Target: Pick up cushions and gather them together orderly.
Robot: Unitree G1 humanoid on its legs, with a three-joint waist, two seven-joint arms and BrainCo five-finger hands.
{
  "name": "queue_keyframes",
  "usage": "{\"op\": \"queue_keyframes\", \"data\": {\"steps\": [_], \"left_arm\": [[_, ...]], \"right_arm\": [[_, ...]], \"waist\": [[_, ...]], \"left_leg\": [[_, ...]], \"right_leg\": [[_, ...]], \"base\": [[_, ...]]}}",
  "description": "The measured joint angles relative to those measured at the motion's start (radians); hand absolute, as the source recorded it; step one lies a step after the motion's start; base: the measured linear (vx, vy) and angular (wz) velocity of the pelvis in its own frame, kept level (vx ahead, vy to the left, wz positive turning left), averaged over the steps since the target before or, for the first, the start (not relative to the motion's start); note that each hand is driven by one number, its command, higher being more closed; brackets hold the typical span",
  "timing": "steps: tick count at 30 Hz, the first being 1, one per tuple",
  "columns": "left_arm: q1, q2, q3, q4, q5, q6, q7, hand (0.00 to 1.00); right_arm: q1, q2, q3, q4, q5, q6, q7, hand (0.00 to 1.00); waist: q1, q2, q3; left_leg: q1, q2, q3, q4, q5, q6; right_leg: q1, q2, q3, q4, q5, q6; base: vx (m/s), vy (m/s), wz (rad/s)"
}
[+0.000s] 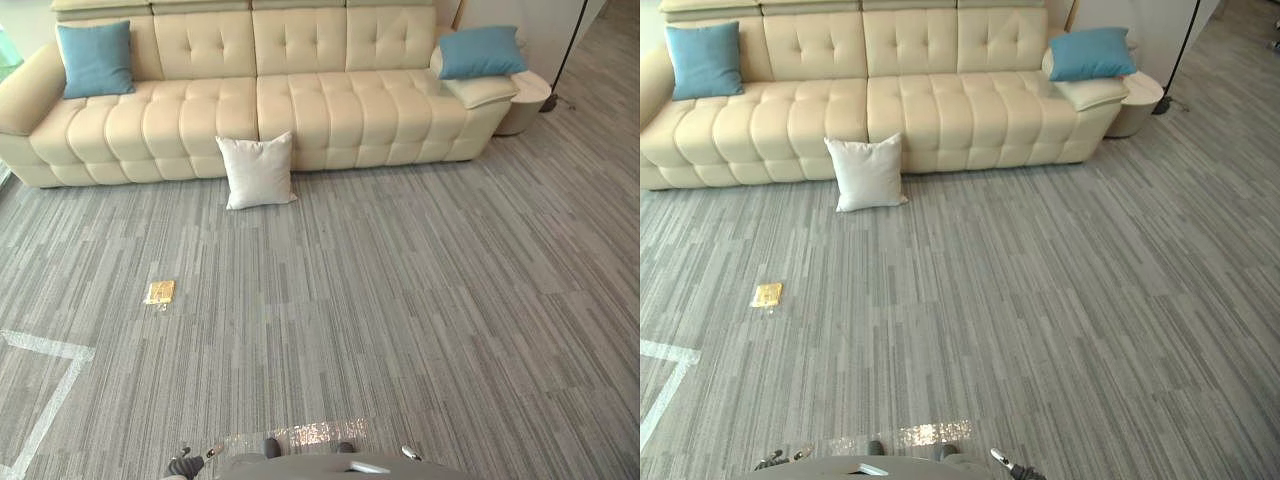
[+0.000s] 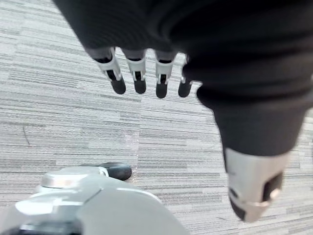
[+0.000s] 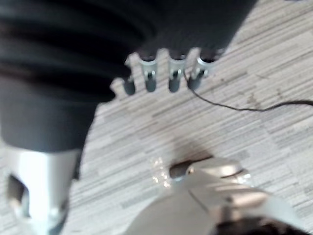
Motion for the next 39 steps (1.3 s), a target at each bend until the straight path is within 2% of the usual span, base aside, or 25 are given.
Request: {"op": "queue_keyframes", "data": {"steps": [9, 23, 29, 33, 39], "left_arm": [[-0.03, 0.0, 0.007, 0.016, 0.002, -0.001, 0.02, 0.0], [-0.032, 0.002, 0.006, 0.017, 0.001, -0.001, 0.025, 0.0], [-0.032, 0.002, 0.006, 0.018, 0.001, -0.001, 0.027, 0.0], [-0.035, 0.002, 0.007, 0.019, -0.021, -0.001, 0.029, 0.0], [-0.038, 0.002, 0.007, 0.019, -0.022, -0.001, 0.038, 0.0]], "right_arm": [[-0.066, 0.0, 0.007, 0.0, -0.086, 0.005, -0.007, 0.0], [-0.091, -0.003, 0.059, -0.001, -0.091, 0.005, -0.012, 0.0], [-0.09, -0.002, 0.054, 0.0, -0.065, 0.004, -0.013, 0.0], [-0.09, 0.002, 0.036, 0.0, 0.002, 0.004, -0.013, 0.0], [-0.093, 0.009, 0.016, 0.0, 0.01, 0.001, -0.013, 0.0]], "waist": [[0.0, -0.005, 0.007], [0.001, -0.008, 0.021], [0.001, -0.013, 0.028], [0.001, -0.015, 0.037], [0.002, -0.019, 0.04]], "left_leg": [[0.033, 0.001, 0.021, -0.015, -0.008, -0.012], [0.029, 0.001, 0.019, -0.025, 0.009, -0.003], [0.03, 0.0, 0.015, -0.026, 0.007, -0.005], [0.023, 0.0, 0.015, -0.027, 0.006, -0.006], [0.011, 0.0, 0.014, -0.027, 0.006, -0.007]], "right_leg": [[0.02, -0.001, -0.005, -0.004, 0.004, 0.007], [0.016, -0.001, -0.029, -0.013, 0.005, 0.004], [0.03, -0.001, -0.035, -0.035, 0.009, 0.003], [0.032, -0.001, -0.04, -0.046, 0.01, 0.003], [0.03, 0.0, -0.047, -0.059, 0.015, 0.003]], "base": [[0.02, -0.005, -0.05], [-0.06, -0.031, 0.01], [0.0, -0.016, 0.01], [0.01, -0.027, 0.02], [-0.01, -0.033, 0.03]]}}
